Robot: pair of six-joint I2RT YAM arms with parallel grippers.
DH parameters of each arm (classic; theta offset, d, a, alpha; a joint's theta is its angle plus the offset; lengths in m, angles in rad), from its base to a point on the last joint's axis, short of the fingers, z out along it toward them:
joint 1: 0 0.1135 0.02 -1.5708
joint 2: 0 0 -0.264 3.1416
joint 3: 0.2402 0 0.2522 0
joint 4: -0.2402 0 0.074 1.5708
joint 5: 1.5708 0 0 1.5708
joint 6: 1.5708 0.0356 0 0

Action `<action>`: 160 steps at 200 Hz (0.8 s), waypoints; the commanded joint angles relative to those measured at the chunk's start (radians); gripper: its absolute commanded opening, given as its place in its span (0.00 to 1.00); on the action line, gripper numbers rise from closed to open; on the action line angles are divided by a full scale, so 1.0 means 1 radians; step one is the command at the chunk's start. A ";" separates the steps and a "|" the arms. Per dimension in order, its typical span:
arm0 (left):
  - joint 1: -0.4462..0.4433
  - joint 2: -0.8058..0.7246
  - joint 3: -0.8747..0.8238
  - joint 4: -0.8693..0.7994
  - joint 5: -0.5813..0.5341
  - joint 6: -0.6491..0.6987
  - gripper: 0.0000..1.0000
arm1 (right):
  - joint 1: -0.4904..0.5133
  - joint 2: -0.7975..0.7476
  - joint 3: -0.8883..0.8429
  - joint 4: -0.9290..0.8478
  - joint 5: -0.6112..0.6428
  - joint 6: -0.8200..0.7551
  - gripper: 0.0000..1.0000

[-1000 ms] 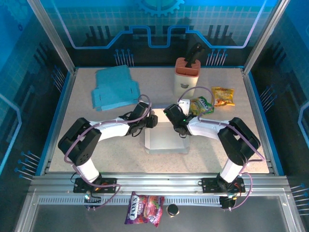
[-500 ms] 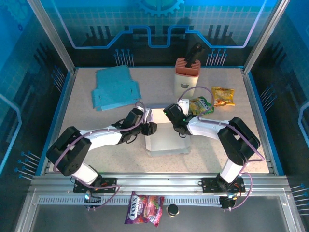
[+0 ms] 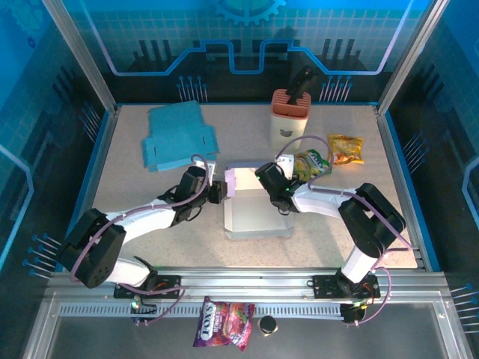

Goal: Fold the paper box

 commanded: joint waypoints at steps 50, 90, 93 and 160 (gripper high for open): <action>0.014 0.128 0.087 0.050 0.117 0.081 0.32 | 0.017 0.014 -0.064 0.000 -0.029 -0.011 0.00; 0.014 0.174 0.133 0.049 0.107 0.102 0.26 | 0.024 0.012 -0.083 0.022 -0.026 -0.017 0.00; 0.014 0.179 0.137 0.049 0.108 0.104 0.26 | 0.024 0.012 -0.083 0.023 -0.026 -0.016 0.00; -0.015 0.249 0.193 0.053 0.065 0.105 0.13 | 0.023 0.017 -0.083 0.038 -0.026 -0.024 0.00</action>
